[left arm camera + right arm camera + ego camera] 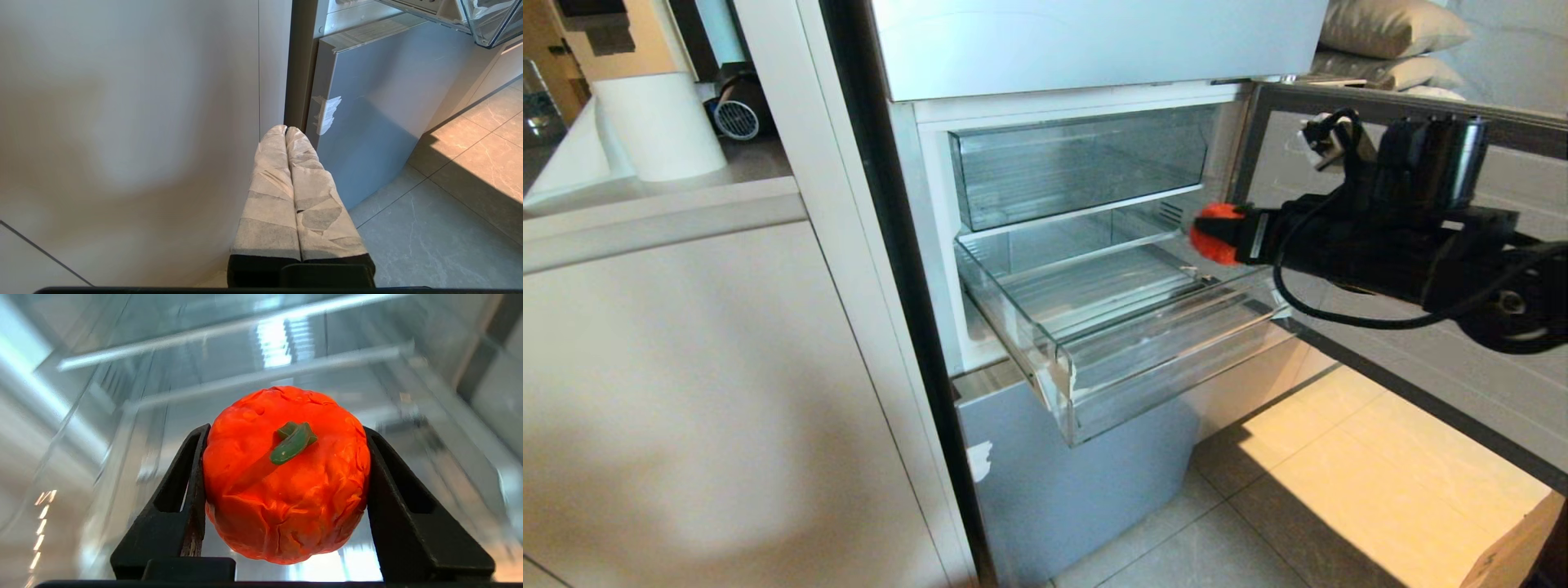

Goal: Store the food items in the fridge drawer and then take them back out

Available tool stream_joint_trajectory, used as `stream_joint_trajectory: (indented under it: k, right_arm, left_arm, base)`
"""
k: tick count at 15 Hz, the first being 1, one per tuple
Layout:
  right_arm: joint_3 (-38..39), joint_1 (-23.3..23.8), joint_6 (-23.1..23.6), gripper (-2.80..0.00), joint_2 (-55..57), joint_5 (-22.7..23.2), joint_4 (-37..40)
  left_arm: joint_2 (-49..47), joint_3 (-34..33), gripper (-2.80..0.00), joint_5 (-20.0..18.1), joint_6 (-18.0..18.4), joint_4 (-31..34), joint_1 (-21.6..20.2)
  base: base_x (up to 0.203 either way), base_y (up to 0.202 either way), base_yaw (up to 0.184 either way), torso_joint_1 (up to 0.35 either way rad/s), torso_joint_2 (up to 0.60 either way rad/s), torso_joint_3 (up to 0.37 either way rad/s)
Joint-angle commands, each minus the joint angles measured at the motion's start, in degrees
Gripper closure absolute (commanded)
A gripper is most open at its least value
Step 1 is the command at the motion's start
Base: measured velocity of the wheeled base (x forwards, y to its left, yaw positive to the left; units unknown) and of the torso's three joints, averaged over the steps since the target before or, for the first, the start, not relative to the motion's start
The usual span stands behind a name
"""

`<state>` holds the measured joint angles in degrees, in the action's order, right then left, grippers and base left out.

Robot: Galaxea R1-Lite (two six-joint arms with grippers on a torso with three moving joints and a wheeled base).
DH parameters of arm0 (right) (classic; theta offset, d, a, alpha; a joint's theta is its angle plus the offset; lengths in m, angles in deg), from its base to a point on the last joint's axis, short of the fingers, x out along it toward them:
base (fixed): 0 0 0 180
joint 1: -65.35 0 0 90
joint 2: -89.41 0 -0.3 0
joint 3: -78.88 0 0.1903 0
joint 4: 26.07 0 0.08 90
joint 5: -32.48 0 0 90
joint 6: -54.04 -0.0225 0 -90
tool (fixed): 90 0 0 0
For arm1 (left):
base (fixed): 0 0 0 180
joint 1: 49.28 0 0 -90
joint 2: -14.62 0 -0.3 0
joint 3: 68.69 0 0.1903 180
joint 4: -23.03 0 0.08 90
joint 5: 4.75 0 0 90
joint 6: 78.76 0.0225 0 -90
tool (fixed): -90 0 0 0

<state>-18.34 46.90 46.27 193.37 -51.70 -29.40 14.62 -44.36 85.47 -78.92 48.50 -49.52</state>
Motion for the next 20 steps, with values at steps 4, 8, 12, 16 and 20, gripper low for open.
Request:
stream_joint_trajectory:
  k: [4, 8, 12, 16, 20]
  right_arm:
    - [-12.1, -2.3, 0.5, 0.0, 15.3, -6.1, -4.5]
    - [-17.6, -2.6, 1.4, 0.0, 19.1, -6.4, -4.3]
    - [-23.8, -2.6, 1.6, 0.0, 23.0, -6.4, -1.9]
    - [-27.7, -2.5, 1.5, 0.0, 24.4, -6.5, 0.3]
    - [-32.1, -2.6, 1.5, 0.0, 26.7, -6.5, 3.0]
  left_arm:
    - [0.0, 0.0, 0.0, 0.0, 0.0, 0.0, 0.0]
    - [0.0, 0.0, 0.0, 0.0, 0.0, 0.0, 0.0]
    - [0.0, 0.0, 0.0, 0.0, 0.0, 0.0, 0.0]
    - [0.0, 0.0, 0.0, 0.0, 0.0, 0.0, 0.0]
    - [-0.1, 0.0, 0.0, 0.0, 0.0, 0.0, 0.0]
  base:
    - [0.0, 0.0, 0.0, 0.0, 0.0, 0.0]
    - [0.0, 0.0, 0.0, 0.0, 0.0, 0.0]
    - [0.0, 0.0, 0.0, 0.0, 0.0, 0.0]
    - [0.0, 0.0, 0.0, 0.0, 0.0, 0.0]
    - [0.0, 0.0, 0.0, 0.0, 0.0, 0.0]
